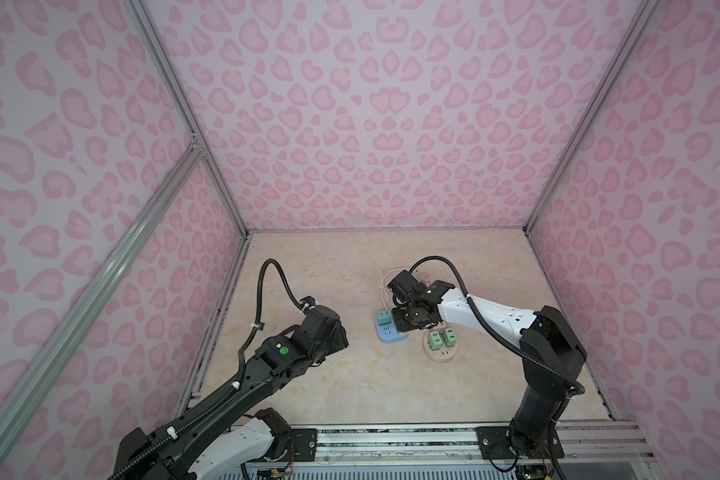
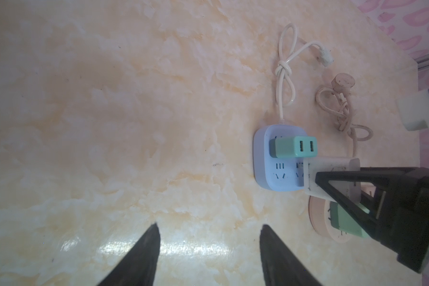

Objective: Insert plugs into power strip
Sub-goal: Insert the plug into the socket.

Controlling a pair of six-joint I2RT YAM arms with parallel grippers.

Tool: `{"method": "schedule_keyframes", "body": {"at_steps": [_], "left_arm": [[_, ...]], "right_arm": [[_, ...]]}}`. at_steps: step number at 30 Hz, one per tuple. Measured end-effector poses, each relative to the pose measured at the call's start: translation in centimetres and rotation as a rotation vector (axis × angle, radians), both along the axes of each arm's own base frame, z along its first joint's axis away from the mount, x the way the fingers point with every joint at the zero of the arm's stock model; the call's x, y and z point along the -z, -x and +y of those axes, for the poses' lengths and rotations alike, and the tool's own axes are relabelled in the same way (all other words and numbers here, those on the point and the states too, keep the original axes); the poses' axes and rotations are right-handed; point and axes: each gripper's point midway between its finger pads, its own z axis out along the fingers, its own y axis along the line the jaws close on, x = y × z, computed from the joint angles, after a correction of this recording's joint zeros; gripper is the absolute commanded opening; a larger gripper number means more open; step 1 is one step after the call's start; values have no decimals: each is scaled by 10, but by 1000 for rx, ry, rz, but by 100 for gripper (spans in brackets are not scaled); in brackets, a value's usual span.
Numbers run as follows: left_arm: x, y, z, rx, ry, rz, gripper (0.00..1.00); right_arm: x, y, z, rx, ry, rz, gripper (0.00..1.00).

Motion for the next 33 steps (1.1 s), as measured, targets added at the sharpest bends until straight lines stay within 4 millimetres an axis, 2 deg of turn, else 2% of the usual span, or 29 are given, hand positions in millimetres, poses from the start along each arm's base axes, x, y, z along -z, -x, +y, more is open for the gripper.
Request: {"method": "schedule_keyframes", "body": {"at_steps": [13, 33], "left_arm": [[1, 2, 2, 0, 0, -2, 66], [16, 2, -2, 21, -30, 40, 66]], "right_arm": [[1, 1, 3, -6, 36, -5, 0], [26, -1, 4, -16, 176, 70, 0]]}}
